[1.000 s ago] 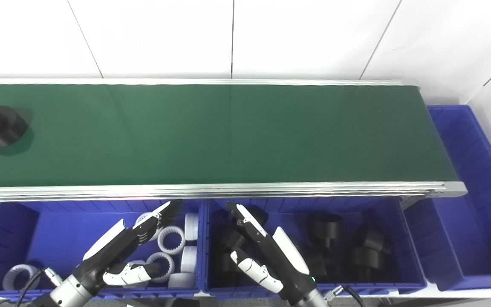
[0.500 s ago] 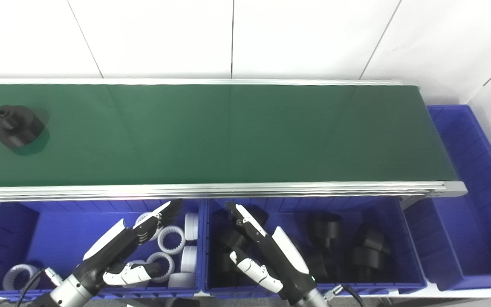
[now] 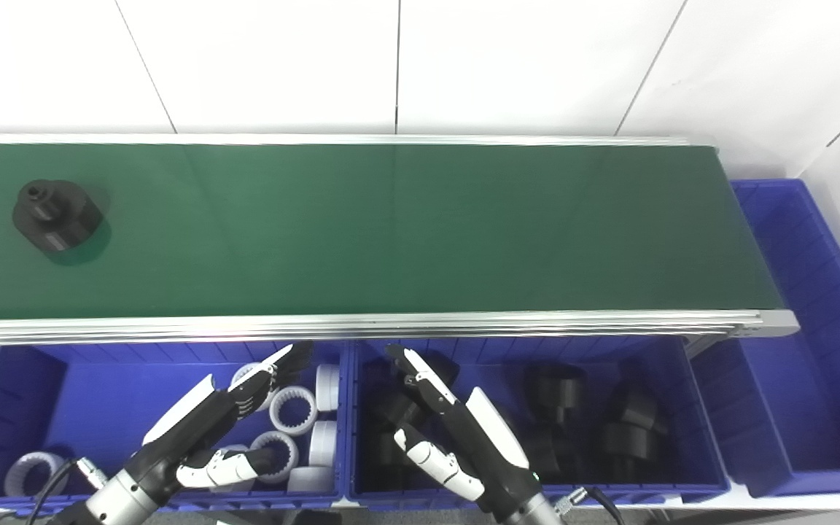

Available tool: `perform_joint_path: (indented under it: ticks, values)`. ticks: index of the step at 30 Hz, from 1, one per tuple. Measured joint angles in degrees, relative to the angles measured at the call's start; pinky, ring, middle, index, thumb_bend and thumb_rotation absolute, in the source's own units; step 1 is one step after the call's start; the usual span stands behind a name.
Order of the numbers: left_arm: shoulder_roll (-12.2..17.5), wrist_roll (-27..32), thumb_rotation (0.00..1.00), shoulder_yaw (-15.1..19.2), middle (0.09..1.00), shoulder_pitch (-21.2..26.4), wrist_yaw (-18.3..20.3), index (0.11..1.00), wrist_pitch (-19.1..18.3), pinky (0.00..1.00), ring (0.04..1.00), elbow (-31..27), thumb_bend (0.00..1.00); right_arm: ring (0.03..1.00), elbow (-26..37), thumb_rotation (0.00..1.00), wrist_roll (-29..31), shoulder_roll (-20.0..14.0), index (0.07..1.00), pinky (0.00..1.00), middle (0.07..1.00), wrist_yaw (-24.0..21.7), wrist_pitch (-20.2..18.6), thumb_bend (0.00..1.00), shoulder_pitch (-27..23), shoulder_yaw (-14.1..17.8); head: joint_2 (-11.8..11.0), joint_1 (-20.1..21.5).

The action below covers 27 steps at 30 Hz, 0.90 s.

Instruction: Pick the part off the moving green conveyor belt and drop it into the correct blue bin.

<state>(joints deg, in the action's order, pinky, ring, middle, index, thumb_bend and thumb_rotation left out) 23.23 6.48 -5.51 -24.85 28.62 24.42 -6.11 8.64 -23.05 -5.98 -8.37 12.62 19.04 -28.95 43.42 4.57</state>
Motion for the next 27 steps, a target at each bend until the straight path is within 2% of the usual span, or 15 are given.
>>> perform_joint_path:
  ticks: [5,6,7,8,9,10,11,12,14,15,22,27]
  values:
    - [0.0,0.3,0.72,0.0,0.984,0.0,0.4,0.967,0.0,0.95,0.973,0.0,0.48,0.959,0.0,1.00,0.0,0.1,0.978,0.90,0.986,0.0,0.0,0.43,-0.1,0.0,0.0,-0.2]
    - [-0.1,0.3,0.72,0.0,0.984,0.0,0.4,0.966,0.0,0.94,0.972,0.0,0.48,0.959,-0.1,1.00,0.0,0.1,0.978,0.90,0.986,0.0,0.0,0.43,-0.1,0.0,-0.7,-0.9]
    - [-0.2,0.6,0.73,0.0,0.979,0.0,0.5,0.964,0.0,0.92,0.958,0.1,0.48,0.957,-0.1,1.00,0.0,0.1,0.977,0.90,0.985,0.1,0.0,0.44,-0.1,0.0,-3.5,-3.5]
    - [-0.3,0.6,0.73,0.1,0.977,0.0,0.4,0.963,0.1,0.91,0.954,0.2,0.49,0.957,-0.3,1.00,0.0,0.1,0.976,0.90,0.984,0.2,0.0,0.44,-0.1,0.0,-3.5,-3.5]
    - [-0.6,0.2,0.73,0.1,0.973,0.0,0.4,0.961,0.1,0.90,0.950,0.6,0.49,0.954,-0.8,1.00,0.0,0.0,0.976,0.89,0.984,0.3,0.2,0.43,-0.1,0.0,-4.7,-4.8]
    - [-0.8,-0.5,0.72,0.1,0.966,0.0,0.3,0.954,0.2,0.89,0.941,1.0,0.50,0.951,-1.3,1.00,0.0,0.0,0.977,0.89,0.985,0.4,0.3,0.43,-0.1,0.0,-9.5,-8.9]
    - [-1.1,-1.3,0.70,0.1,0.960,0.0,0.3,0.948,0.2,0.87,0.932,1.6,0.50,0.948,-2.0,1.00,0.0,-0.2,0.976,0.88,0.985,0.6,0.8,0.43,-0.1,0.1,-9.6,-9.0]
    - [-1.6,-1.9,0.68,0.1,0.953,0.0,0.3,0.940,0.2,0.86,0.923,2.2,0.50,0.944,-3.1,1.00,0.0,-0.4,0.975,0.87,0.984,1.0,1.6,0.42,-0.1,0.2,-12.3,-10.9]
    - [-2.8,-2.7,0.64,0.0,0.936,0.1,0.3,0.920,0.3,0.83,0.901,3.5,0.51,0.940,-4.8,0.97,0.0,-1.0,0.966,0.86,0.979,1.5,3.2,0.41,-0.1,0.3,-12.3,-10.9]
    - [-3.2,-3.1,0.63,0.0,0.931,0.1,0.3,0.915,0.3,0.83,0.895,4.0,0.52,0.939,-5.5,0.96,0.0,-1.1,0.962,0.86,0.978,1.7,3.6,0.41,-0.1,0.4,-14.3,-11.7]
    - [-4.5,-3.1,0.61,0.5,0.906,0.9,0.3,0.885,0.3,0.78,0.859,5.3,0.52,0.919,-8.5,0.93,0.1,-1.1,0.940,0.82,0.958,2.8,6.2,0.41,-0.6,0.8,-16.2,-10.6]
    - [-4.5,-3.1,0.60,0.7,0.906,1.1,0.4,0.886,0.3,0.77,0.858,5.3,0.51,0.912,-8.5,0.91,0.0,-1.0,0.932,0.81,0.953,2.9,6.6,0.40,-0.7,0.8,-15.3,-9.8]
